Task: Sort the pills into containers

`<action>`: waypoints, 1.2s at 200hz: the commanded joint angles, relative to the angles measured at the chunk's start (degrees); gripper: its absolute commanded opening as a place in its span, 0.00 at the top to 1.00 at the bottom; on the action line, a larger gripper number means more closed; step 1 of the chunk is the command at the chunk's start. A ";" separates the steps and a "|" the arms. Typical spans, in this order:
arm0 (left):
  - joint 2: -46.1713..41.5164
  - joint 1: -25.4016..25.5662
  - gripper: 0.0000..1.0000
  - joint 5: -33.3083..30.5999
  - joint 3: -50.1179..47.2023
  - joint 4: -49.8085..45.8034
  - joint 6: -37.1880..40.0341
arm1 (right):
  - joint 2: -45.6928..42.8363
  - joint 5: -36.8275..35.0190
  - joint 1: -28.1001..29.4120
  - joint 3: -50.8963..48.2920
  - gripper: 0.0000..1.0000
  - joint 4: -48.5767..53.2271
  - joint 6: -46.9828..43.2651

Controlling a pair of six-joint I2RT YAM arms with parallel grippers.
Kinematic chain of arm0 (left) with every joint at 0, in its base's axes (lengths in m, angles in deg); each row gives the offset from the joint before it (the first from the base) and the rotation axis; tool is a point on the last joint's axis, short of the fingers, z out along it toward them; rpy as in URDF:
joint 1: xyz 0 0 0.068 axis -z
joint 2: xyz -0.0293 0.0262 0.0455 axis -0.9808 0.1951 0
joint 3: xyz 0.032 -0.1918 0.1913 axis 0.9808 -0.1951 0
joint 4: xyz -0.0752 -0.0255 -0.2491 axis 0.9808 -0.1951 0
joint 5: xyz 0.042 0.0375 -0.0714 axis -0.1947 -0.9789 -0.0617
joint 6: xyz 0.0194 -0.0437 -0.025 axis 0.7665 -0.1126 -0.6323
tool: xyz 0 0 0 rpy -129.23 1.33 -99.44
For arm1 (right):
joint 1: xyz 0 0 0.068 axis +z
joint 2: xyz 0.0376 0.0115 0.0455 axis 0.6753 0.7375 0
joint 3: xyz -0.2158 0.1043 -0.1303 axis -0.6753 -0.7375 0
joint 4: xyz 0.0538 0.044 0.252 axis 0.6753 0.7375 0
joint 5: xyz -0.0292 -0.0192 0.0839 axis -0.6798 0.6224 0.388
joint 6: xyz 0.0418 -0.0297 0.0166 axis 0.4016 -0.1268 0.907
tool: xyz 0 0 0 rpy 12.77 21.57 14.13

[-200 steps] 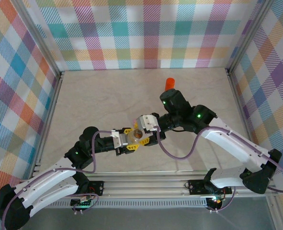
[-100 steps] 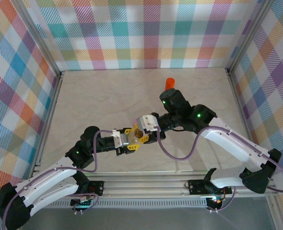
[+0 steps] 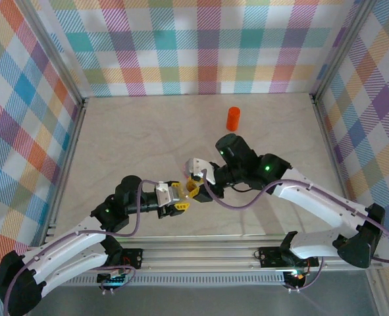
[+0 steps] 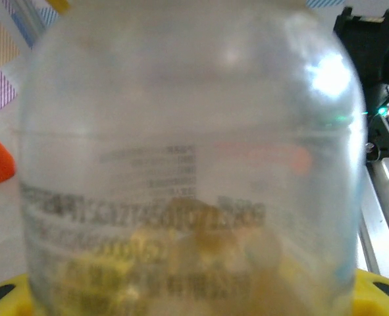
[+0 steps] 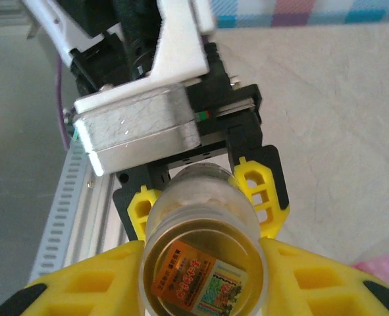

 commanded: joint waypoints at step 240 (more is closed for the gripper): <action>-0.09 0.63 1.00 -8.45 0.04 12.80 -1.26 | 5.72 -34.55 1.94 4.77 0.45 -9.14 59.91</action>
